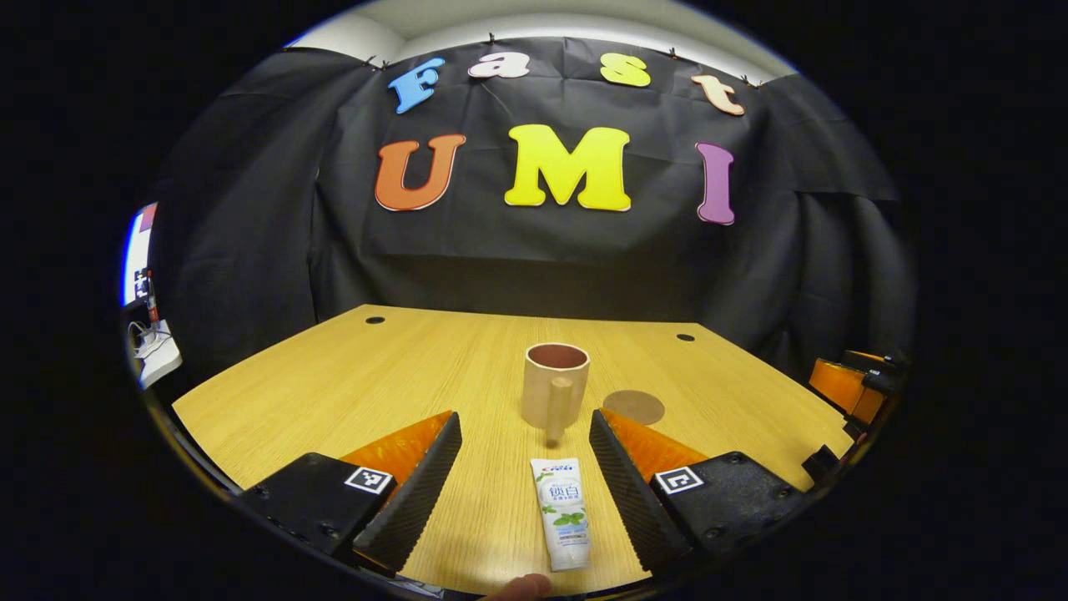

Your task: Put the toothbrush and toothpaste on the desktop into the cup, then pick up the cup and place it on the coaster on the desktop.

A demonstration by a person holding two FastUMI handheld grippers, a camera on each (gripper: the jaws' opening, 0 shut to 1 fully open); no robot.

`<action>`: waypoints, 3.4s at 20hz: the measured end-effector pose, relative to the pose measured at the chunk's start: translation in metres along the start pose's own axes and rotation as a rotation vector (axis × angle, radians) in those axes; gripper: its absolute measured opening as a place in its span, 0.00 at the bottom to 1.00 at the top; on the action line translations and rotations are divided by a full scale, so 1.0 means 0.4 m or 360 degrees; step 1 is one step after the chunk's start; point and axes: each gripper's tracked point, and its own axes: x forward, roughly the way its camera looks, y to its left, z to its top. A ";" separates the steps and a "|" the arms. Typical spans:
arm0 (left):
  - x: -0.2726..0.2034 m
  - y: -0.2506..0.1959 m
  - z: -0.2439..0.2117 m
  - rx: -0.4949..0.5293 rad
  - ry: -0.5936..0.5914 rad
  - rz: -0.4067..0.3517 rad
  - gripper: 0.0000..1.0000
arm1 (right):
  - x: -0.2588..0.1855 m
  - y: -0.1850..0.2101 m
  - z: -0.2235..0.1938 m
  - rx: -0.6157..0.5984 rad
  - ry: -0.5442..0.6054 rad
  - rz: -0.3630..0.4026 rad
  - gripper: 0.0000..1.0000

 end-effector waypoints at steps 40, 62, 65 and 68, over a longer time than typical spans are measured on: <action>0.047 -0.084 -0.273 0.0073 0.0794 -0.0071 0.43 | -0.004 0.124 -0.156 0.0092 0.0291 0.0262 0.96; 0.027 -0.018 -0.054 -0.0083 0.0294 -0.0022 0.42 | 0.060 0.255 -0.270 0.0032 0.0612 0.0191 0.95; 0.023 -0.020 -0.028 -0.0112 0.0251 -0.0036 0.42 | 0.085 0.266 -0.287 0.0036 0.0650 0.0144 0.92; 0.016 -0.002 0.023 -0.0091 0.0178 -0.0030 0.42 | 0.094 0.275 -0.315 0.0026 0.0711 0.0100 0.81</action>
